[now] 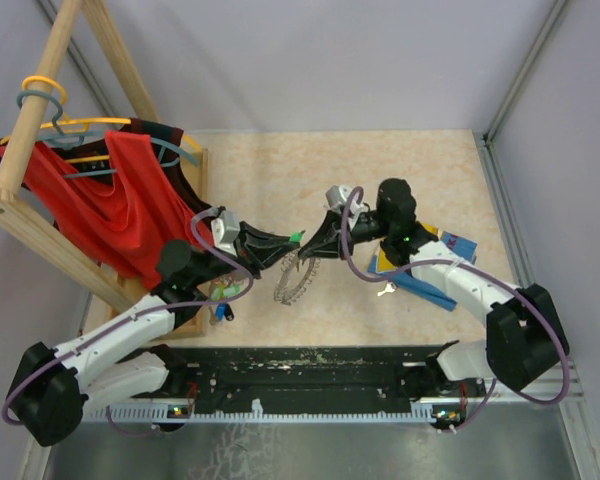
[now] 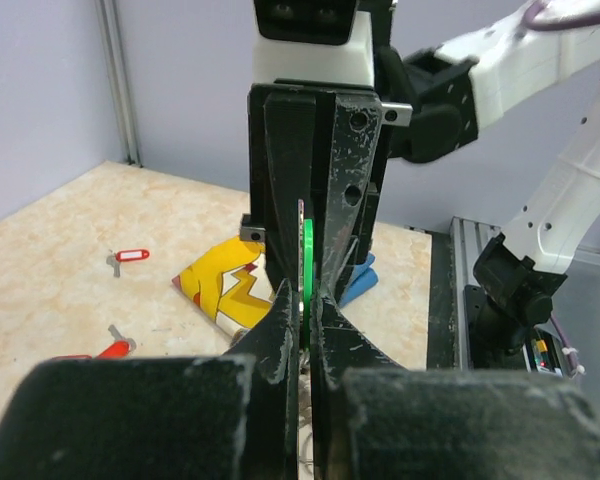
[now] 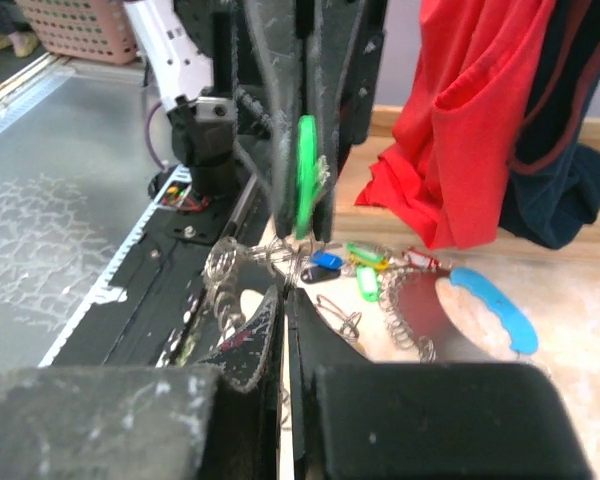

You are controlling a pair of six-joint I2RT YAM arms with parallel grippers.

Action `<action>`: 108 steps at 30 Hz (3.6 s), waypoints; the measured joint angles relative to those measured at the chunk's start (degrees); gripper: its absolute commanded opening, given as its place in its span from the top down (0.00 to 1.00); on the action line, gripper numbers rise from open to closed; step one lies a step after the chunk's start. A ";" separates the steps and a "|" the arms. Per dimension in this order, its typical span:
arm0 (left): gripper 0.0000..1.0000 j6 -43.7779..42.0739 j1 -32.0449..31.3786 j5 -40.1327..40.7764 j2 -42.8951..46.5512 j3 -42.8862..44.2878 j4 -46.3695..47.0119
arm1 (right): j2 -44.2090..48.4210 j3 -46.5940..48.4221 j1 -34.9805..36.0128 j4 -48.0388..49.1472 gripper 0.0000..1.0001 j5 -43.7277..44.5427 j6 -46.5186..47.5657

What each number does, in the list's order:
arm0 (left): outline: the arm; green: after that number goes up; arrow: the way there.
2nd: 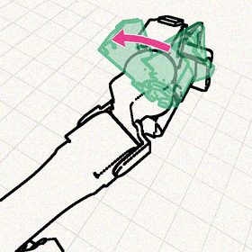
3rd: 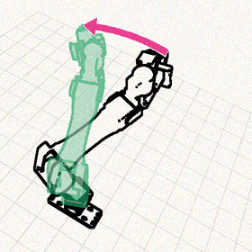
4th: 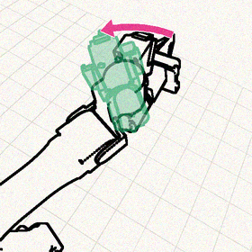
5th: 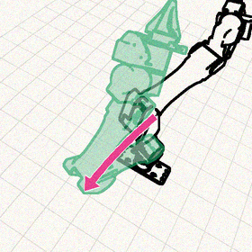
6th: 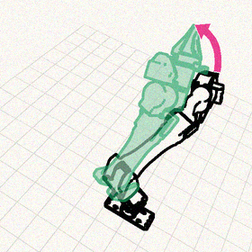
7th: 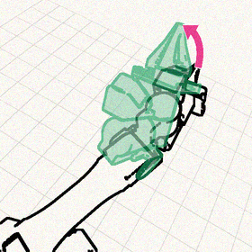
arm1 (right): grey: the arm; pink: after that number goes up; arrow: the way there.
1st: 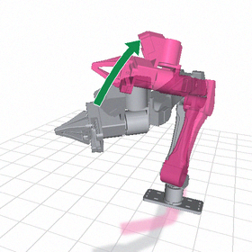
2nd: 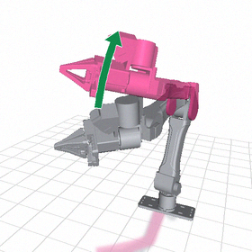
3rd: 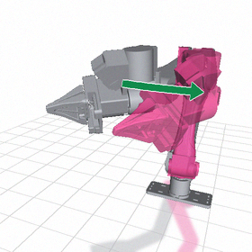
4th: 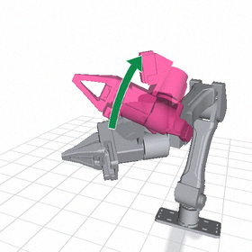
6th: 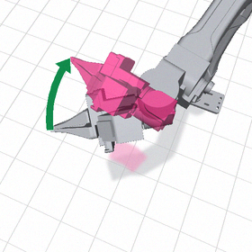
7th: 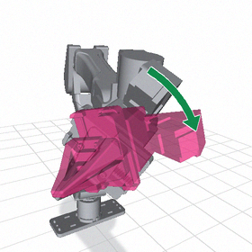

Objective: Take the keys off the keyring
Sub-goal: Remove the key from the keyring.

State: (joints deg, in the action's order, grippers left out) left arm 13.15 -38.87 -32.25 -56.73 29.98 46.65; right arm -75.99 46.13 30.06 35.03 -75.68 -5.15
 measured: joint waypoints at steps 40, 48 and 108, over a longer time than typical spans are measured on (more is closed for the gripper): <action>1.00 -4.04 0.02 7.43 5.42 -3.56 -9.55 | 1.75 13.99 5.44 -52.33 1.00 13.97 43.21; 1.00 -4.04 0.02 7.72 6.75 -3.89 -9.60 | 1.75 13.97 3.93 -49.90 1.00 12.70 38.75; 1.00 2.54 0.13 -0.24 4.39 -1.81 -3.72 | 1.55 -0.04 0.59 -5.14 0.72 6.10 1.46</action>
State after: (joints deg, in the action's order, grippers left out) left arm 15.68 -38.74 -32.49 -52.34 28.16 42.94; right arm -74.43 46.09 30.65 29.89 -69.58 -3.68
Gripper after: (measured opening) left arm 0.019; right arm 0.281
